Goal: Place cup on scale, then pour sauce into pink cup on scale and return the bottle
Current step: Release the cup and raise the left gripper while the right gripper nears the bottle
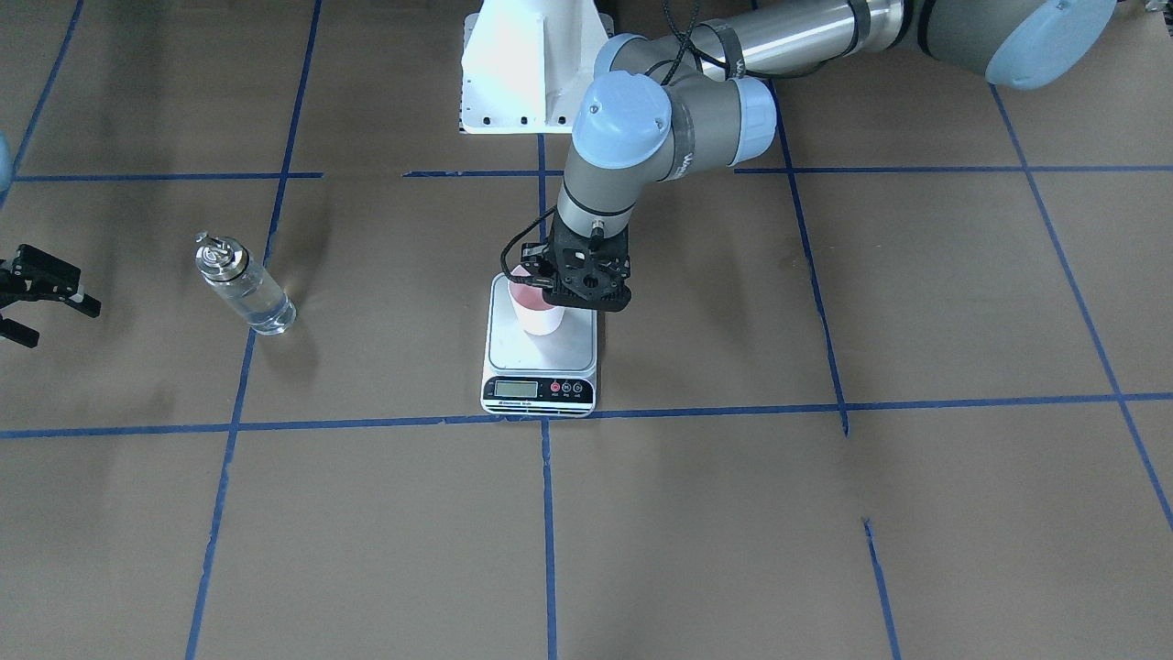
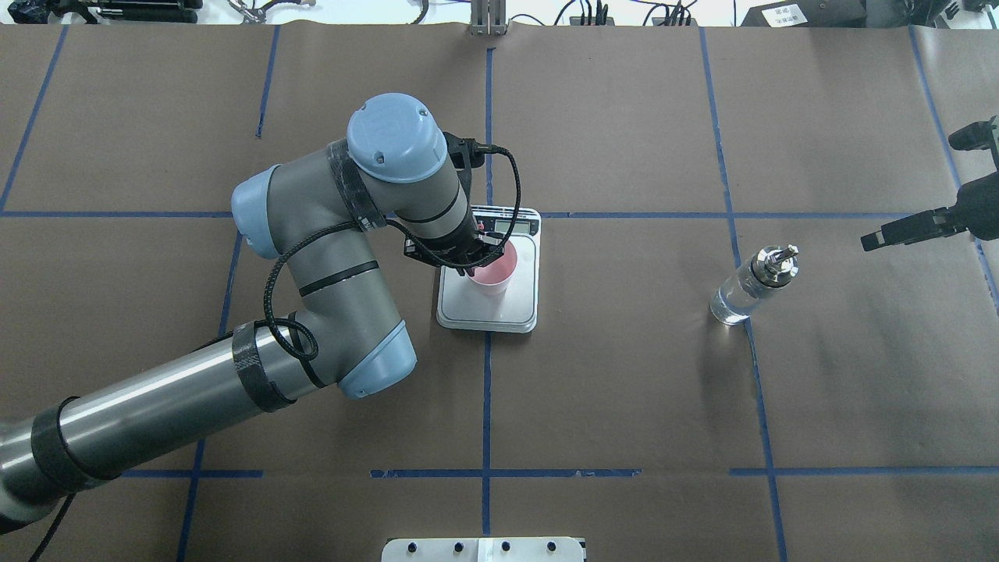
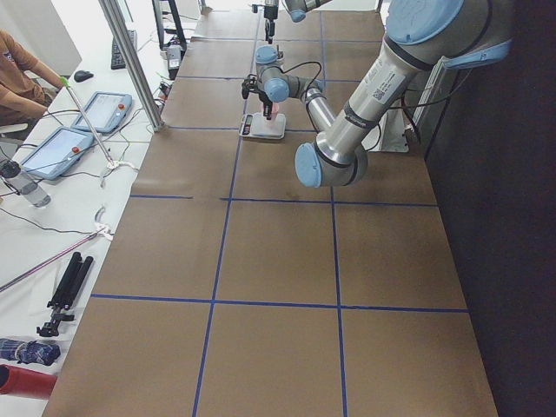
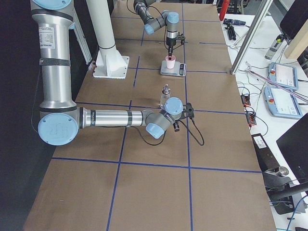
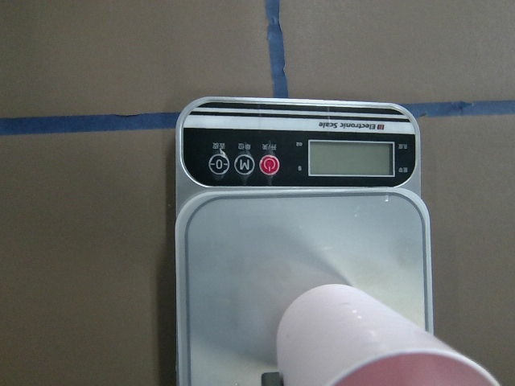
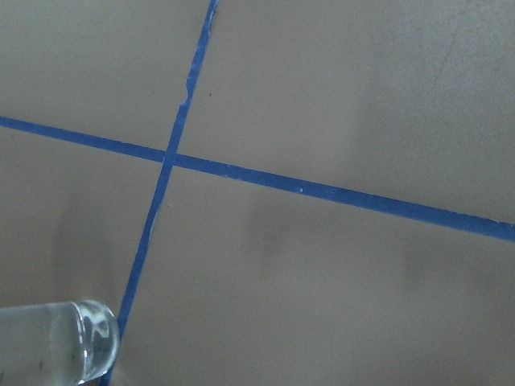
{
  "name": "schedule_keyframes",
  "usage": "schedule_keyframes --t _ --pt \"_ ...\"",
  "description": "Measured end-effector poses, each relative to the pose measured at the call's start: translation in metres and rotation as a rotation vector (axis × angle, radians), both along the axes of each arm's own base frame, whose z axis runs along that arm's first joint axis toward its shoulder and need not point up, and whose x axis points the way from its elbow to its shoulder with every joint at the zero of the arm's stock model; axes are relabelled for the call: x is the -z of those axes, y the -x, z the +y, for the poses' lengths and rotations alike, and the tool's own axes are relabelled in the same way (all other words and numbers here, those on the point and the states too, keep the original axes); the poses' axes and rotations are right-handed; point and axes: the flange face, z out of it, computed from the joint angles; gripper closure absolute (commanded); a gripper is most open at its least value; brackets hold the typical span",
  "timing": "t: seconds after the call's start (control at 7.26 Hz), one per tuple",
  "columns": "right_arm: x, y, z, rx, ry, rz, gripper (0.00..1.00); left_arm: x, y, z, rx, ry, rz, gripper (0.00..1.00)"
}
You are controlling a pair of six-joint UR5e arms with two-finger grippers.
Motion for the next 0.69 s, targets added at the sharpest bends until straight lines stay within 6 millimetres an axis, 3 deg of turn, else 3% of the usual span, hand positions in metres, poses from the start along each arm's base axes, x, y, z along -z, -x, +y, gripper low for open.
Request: schedule_keyframes --t 0.28,0.55,0.69 --pt "0.007 0.007 0.005 0.014 -0.051 -0.029 0.0 0.006 0.007 0.0 0.004 -0.017 0.027 0.56" --pt "0.019 0.014 0.017 -0.015 -0.068 -0.084 0.0 0.015 0.052 0.003 0.032 -0.059 0.09 0.56" --pt "0.021 0.016 0.032 -0.053 -0.066 -0.125 0.0 0.017 0.072 0.003 0.048 -0.076 0.114 0.56"
